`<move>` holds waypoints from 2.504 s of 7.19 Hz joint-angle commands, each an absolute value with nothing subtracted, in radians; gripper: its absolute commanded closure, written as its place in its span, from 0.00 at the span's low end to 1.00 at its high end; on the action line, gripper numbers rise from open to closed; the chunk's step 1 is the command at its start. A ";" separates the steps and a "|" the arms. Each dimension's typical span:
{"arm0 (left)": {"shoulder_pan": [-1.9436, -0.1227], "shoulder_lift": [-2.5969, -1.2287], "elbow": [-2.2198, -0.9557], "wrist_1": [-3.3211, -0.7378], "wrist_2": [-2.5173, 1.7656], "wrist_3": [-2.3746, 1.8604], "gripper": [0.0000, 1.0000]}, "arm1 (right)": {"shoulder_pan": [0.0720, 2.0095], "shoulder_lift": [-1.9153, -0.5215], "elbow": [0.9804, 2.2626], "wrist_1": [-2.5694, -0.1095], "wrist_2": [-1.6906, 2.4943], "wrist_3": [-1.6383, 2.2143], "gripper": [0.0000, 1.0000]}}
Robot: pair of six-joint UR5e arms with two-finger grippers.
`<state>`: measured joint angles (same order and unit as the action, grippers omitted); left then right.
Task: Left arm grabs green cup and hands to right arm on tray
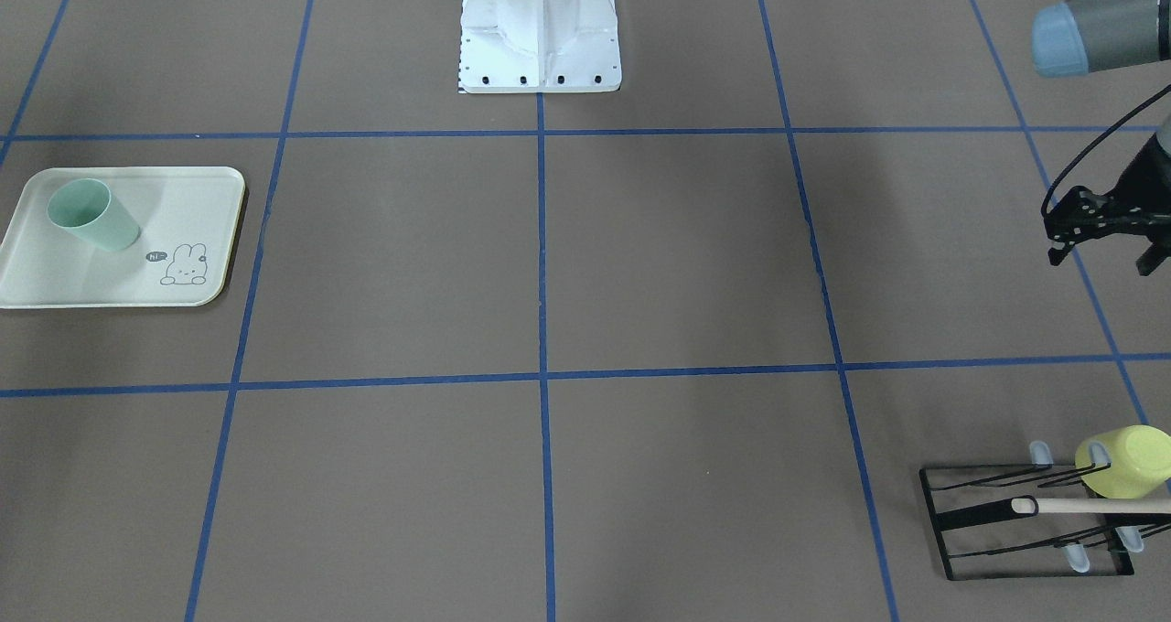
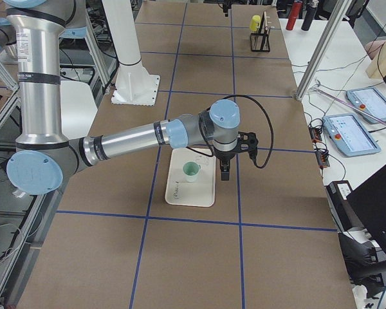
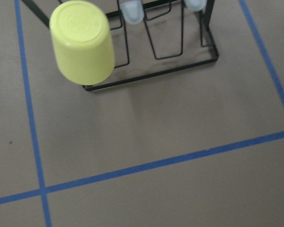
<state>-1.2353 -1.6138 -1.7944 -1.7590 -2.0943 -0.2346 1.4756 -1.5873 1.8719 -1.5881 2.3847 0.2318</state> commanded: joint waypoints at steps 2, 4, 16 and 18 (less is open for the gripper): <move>-1.350 -1.609 -1.795 -1.539 -2.115 0.038 0.00 | 1.477 -1.580 1.850 -1.609 2.376 0.138 0.00; -1.432 -1.605 -1.793 -1.451 -2.241 0.147 0.00 | 1.470 -1.580 1.835 -1.615 2.375 0.114 0.00; -1.522 -1.582 -1.735 -1.419 -2.421 0.158 0.00 | 1.482 -1.563 1.844 -1.717 2.280 0.002 0.00; -1.522 -1.578 -1.730 -1.419 -2.421 0.163 0.00 | 1.473 -1.563 1.838 -1.715 2.286 0.005 0.00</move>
<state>-1.5216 -1.5805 -1.7327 -1.4192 -2.4207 0.1604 1.4767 -1.5631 1.8396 -1.7166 2.2829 0.0021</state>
